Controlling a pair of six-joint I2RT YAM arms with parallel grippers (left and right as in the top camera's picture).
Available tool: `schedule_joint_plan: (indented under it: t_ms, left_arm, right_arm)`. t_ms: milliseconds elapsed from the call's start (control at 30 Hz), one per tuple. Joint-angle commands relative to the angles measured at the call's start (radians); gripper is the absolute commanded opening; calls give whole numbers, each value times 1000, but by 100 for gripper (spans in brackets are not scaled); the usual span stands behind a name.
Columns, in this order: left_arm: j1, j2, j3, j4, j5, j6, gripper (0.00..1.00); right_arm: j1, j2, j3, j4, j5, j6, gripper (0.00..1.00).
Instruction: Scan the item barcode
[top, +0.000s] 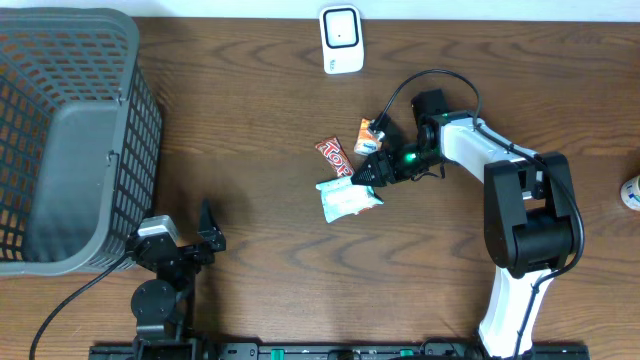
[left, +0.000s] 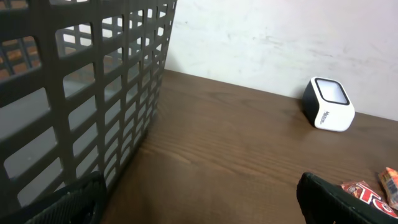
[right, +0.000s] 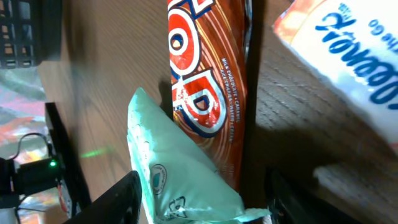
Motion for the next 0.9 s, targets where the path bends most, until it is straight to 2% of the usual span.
schedule_joint_plan:
  t_ms: [0, 167, 233, 300, 367, 433, 633, 867]
  left_arm:
    - [-2, -6, -32, -15, -5, 13, 98]
    - [-2, -6, -32, -15, -5, 13, 98]
    - [-2, -6, -32, -15, -5, 13, 98]
    - [-2, -6, -32, -15, -5, 13, 98]
    - [-2, -6, -32, -15, -5, 13, 98]
    - [-2, -6, -32, -15, -5, 13, 98]
    - [-2, -6, -32, -15, -5, 13, 98]
    - [-2, -6, -32, -15, -5, 13, 98]
  right_arm:
    - [2, 18, 2, 16, 8, -32, 60]
    - [26, 39, 2, 27, 8, -32, 58]
    - [40, 58, 2, 31, 8, -32, 53]
    - [53, 79, 2, 31, 1, -32, 43]
    - [63, 101, 2, 23, 0, -32, 20]
    - [64, 106, 2, 11, -3, -32, 3]
    - [39, 69, 5, -9, -70, -20, 1]
    - [-11, -97, 23, -87, -141, 4, 1]
